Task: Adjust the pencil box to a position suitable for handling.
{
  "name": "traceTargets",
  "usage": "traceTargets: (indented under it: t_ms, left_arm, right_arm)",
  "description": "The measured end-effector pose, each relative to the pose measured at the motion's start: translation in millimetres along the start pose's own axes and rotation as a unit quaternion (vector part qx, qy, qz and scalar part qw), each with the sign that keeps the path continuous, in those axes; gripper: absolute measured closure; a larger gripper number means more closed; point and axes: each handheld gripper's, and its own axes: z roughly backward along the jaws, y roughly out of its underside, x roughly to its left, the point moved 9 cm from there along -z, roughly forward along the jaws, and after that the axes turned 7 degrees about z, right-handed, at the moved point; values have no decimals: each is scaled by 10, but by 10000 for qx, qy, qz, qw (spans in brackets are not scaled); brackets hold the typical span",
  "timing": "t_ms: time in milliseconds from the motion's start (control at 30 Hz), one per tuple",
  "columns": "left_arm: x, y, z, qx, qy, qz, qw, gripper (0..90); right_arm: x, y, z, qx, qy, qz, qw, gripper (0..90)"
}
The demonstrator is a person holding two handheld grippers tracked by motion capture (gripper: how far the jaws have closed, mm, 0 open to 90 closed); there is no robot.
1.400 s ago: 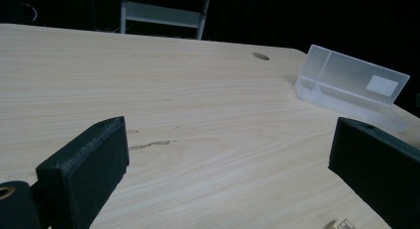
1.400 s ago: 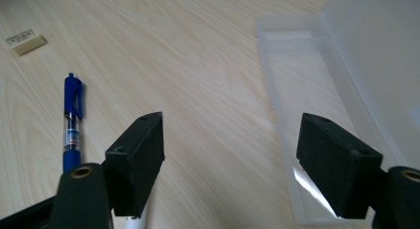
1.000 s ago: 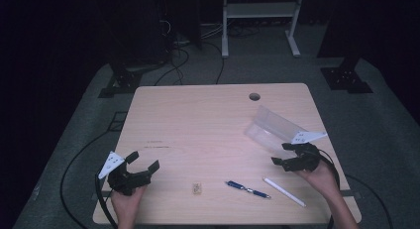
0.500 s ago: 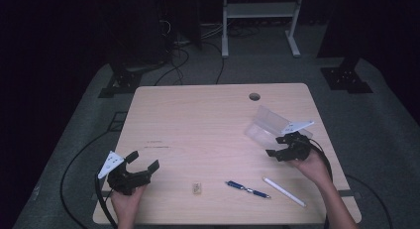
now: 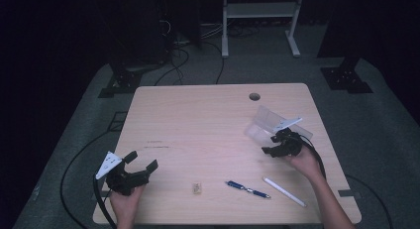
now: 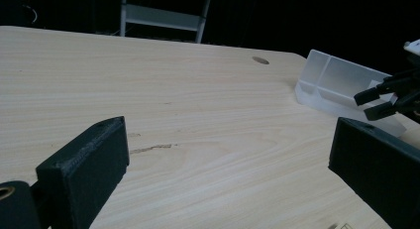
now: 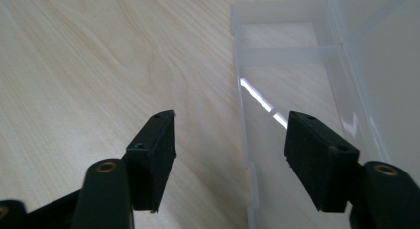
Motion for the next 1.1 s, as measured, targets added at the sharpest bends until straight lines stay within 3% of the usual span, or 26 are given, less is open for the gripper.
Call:
traceTargets:
  t_ms: [400,667,1067,1100]
  left_arm:
    - [-3,4,-4,2,19,30,10000,12]
    - [4,-2,7,-24,39,63,10000,11]
    - [18,-21,24,-116,114,225,9996,12]
    - [16,-23,26,-127,127,234,9996,11]
  right_arm:
    - [-83,99,-114,232,5,-170,9996,548]
    - [-105,146,-163,338,-6,-135,9993,665]
    - [-93,147,-172,362,75,173,9992,832]
    - [-80,144,-174,382,116,288,9988,842]
